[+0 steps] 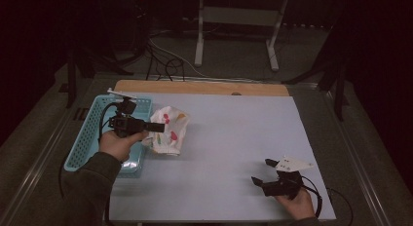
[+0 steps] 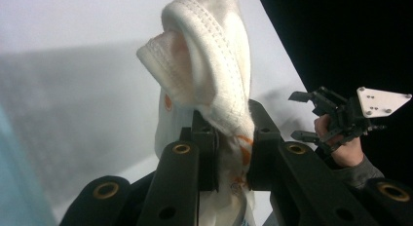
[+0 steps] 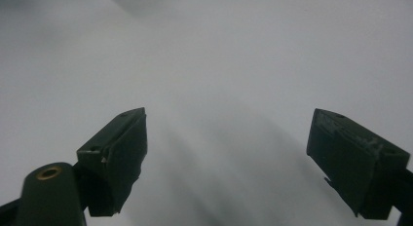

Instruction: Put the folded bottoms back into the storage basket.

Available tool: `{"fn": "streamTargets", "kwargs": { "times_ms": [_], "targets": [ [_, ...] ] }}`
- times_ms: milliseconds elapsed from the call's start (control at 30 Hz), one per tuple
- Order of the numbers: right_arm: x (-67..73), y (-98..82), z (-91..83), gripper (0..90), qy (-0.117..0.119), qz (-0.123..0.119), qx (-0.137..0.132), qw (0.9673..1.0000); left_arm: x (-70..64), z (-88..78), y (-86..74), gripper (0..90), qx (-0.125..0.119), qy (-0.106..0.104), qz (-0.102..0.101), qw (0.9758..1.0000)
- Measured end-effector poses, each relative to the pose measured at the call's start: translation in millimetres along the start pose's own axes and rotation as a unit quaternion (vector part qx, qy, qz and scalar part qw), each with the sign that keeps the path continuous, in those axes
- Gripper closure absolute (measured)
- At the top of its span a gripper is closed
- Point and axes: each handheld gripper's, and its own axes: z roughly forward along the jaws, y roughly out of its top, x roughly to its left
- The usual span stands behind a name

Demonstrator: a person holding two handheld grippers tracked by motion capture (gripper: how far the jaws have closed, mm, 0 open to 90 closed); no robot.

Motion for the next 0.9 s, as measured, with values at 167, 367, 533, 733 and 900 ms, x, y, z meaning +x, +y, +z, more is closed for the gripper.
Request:
{"fn": "streamTargets", "kwargs": {
  "times_ms": [167, 367, 533, 733, 900],
  "targets": [
    [-0.2, -0.2, 0.3, 14.8, 0.002, 0.003, -0.002, 1.0000, 5.6, -11.9, 1.8, 78.8, -0.006, 0.004, -0.007, 0.9999],
    [-0.3, -0.3, 0.4, 14.8, -0.002, 0.001, -0.001, 1.0000, 11.4, -28.1, 2.9, 78.8, -0.015, 0.007, -0.016, 0.9997],
    [-0.2, -0.2, 0.6, 14.9, -0.002, 0.001, 0.000, 1.0000, 14.5, -42.8, 4.6, 78.8, -0.024, 0.010, -0.019, 0.9995],
    [-0.5, -0.4, 1.4, 14.8, -0.002, 0.000, 0.001, 1.0000, 20.6, -57.1, 3.9, 78.8, -0.031, 0.019, -0.025, 0.9990],
    [-0.5, -0.5, 1.7, 14.8, -0.002, 0.000, 0.002, 1.0000, 28.0, -67.9, 2.7, 78.8, -0.037, 0.023, -0.032, 0.9985]
  ]
}}
